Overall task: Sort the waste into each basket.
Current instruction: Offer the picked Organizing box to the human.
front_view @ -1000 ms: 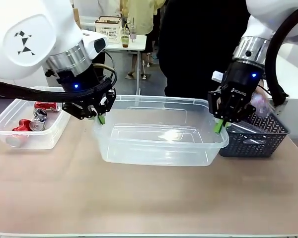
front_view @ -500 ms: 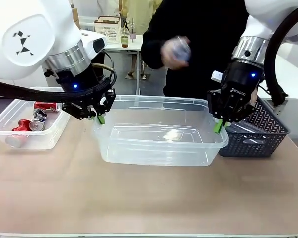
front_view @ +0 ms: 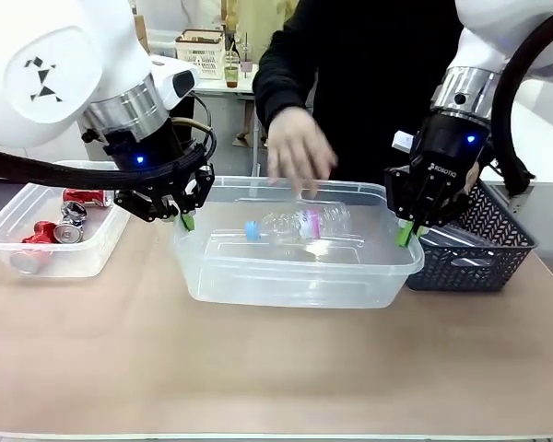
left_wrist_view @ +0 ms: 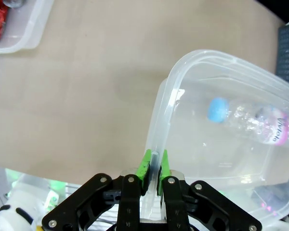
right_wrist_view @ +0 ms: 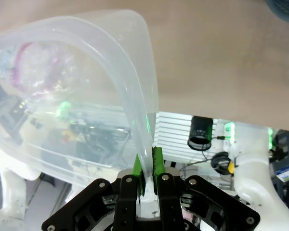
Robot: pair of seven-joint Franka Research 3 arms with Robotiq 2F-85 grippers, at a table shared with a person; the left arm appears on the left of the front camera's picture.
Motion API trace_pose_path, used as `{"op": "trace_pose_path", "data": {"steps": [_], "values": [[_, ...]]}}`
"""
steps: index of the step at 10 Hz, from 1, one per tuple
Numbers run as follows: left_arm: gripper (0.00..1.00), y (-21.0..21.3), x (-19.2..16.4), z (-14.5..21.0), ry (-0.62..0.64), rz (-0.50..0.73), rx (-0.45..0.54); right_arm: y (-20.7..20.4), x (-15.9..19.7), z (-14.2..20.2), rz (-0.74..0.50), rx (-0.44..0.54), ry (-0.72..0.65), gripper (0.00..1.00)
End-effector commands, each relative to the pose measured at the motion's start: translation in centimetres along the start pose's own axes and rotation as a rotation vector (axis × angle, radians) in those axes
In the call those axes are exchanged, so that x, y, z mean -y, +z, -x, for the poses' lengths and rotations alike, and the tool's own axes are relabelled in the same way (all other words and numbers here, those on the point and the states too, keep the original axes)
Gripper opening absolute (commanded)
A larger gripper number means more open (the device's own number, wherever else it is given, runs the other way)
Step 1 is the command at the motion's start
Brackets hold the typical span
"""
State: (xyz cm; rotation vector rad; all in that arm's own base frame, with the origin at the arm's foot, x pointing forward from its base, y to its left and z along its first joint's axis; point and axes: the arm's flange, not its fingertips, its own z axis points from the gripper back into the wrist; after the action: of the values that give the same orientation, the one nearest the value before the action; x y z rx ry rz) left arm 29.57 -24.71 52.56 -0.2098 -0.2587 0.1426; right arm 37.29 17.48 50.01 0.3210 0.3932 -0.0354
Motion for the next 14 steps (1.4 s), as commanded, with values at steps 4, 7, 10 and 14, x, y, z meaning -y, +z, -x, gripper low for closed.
{"op": "trace_pose_path", "data": {"steps": [4, 7, 10, 14], "values": [[0.0, 0.51, 0.75, -0.01, 0.043, 0.038, 0.003, -0.58, -0.22, 0.18, -0.014, 0.0, 0.016, 0.0], [0.0, 0.51, 0.75, -0.01, 0.043, 0.038, 0.003, -0.58, -0.22, 0.18, -0.014, 0.0, 0.016, 0.0], [0.0, 0.51, 0.75, -0.01, 0.043, 0.038, 0.003, -0.58, -0.22, 0.18, -0.014, 0.0, 0.016, 0.0], [0.0, 0.51, 0.75, -0.01, 0.043, 0.038, 0.003, -0.58, -0.22, 0.18, -0.014, 0.0, 0.016, 0.0]]}}
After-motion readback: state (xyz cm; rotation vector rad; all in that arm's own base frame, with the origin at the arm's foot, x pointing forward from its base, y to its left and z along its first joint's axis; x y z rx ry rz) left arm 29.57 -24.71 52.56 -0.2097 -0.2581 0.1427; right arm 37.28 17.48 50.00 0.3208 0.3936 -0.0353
